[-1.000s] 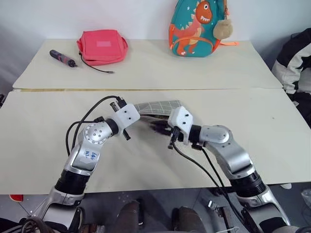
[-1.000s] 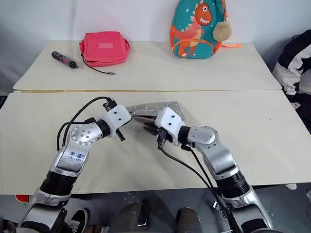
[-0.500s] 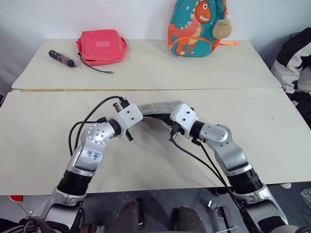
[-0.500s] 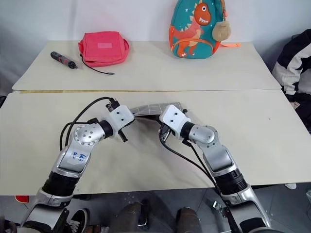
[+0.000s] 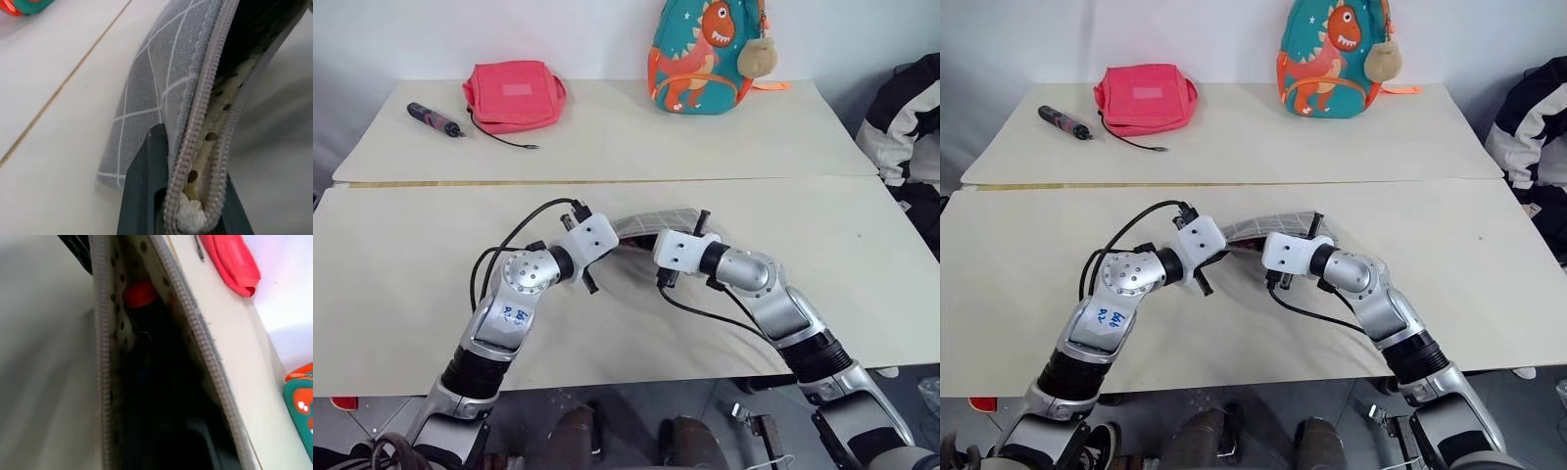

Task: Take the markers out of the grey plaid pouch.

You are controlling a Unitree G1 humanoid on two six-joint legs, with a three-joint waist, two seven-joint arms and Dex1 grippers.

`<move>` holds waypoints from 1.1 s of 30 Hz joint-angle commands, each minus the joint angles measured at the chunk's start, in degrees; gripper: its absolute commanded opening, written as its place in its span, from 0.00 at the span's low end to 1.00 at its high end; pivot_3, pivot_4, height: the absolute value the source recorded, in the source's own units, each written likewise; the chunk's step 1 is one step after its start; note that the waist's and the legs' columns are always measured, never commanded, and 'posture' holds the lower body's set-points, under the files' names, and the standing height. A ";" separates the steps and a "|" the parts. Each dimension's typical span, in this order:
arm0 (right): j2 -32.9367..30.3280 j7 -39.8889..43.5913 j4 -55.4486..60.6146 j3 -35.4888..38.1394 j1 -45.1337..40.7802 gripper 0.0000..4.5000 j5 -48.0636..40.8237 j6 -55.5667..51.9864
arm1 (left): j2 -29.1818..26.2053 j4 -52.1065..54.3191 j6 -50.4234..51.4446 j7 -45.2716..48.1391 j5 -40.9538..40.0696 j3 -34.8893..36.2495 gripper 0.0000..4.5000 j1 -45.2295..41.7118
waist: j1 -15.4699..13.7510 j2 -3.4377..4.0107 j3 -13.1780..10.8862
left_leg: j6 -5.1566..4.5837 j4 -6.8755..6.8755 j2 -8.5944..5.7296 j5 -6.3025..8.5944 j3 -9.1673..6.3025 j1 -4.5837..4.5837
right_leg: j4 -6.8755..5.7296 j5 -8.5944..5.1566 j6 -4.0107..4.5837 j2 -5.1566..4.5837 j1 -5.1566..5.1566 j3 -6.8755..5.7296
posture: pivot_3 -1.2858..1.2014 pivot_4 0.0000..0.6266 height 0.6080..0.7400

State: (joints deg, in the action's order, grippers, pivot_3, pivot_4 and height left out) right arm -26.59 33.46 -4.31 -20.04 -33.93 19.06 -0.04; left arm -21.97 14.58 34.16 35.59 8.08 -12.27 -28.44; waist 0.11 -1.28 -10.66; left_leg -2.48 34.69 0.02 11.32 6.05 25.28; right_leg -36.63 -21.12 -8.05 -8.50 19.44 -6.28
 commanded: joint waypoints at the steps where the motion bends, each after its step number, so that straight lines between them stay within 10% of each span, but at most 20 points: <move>1: -0.25 -2.10 0.41 0.85 -1.80 0.27 2.38 0.36 | 1.94 5.80 3.01 2.14 -6.31 2.88 0.00 -2.98 | -0.05 0.00 0.00 | 0.00 0.02 0.00 0.00 -0.01 0.02 | 0.01 0.00 0.00 0.00 0.01 0.00 | 0.52 0.24 1.00; 11: -0.67 -1.34 0.38 1.50 -1.53 1.00 2.78 1.09 | -0.97 4.62 2.61 1.89 -7.85 3.10 0.00 -3.22 | 0.11 0.00 0.00 | 0.00 0.03 0.01 0.00 -0.01 -0.05 | 0.02 0.00 0.00 0.02 -0.06 0.01 | 0.52 0.24 1.00; 18: 0.71 -0.28 1.69 2.21 -1.96 1.00 0.51 0.29 | -1.70 3.56 1.15 1.52 -8.37 2.53 0.00 -2.32 | 0.05 0.00 0.00 | 0.00 0.05 0.01 0.00 -0.02 -0.04 | 0.02 0.00 0.00 0.02 -0.08 0.01 | 0.52 0.24 1.00; 25: 1.60 -0.65 1.58 1.20 -1.94 0.55 0.33 1.65 | -1.60 3.85 0.34 1.57 -9.68 2.85 0.00 -0.95 | 0.05 0.00 0.00 | 0.00 0.05 0.01 0.00 -0.02 -0.04 | 0.01 0.00 0.00 0.02 -0.07 0.00 | 0.52 0.24 1.00; 33: 4.28 -4.21 -5.45 -2.49 -6.14 0.55 6.72 3.73 | -1.08 5.34 0.97 1.94 -11.72 2.13 0.00 -1.29 | 0.11 0.00 0.00 | 0.00 0.05 0.00 0.00 -0.01 -0.04 | -0.01 0.00 0.00 0.02 -0.06 0.02 | 0.52 0.24 1.00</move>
State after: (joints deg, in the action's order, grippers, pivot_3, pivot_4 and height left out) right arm -22.84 30.89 -9.58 -22.36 -38.62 24.74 2.47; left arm -23.23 16.97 36.11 37.05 -2.16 -9.99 -28.82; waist 0.22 -1.28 -10.66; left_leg -2.48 34.74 0.02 11.31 6.04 25.23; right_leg -36.64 -21.12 -8.05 -8.48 19.39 -6.27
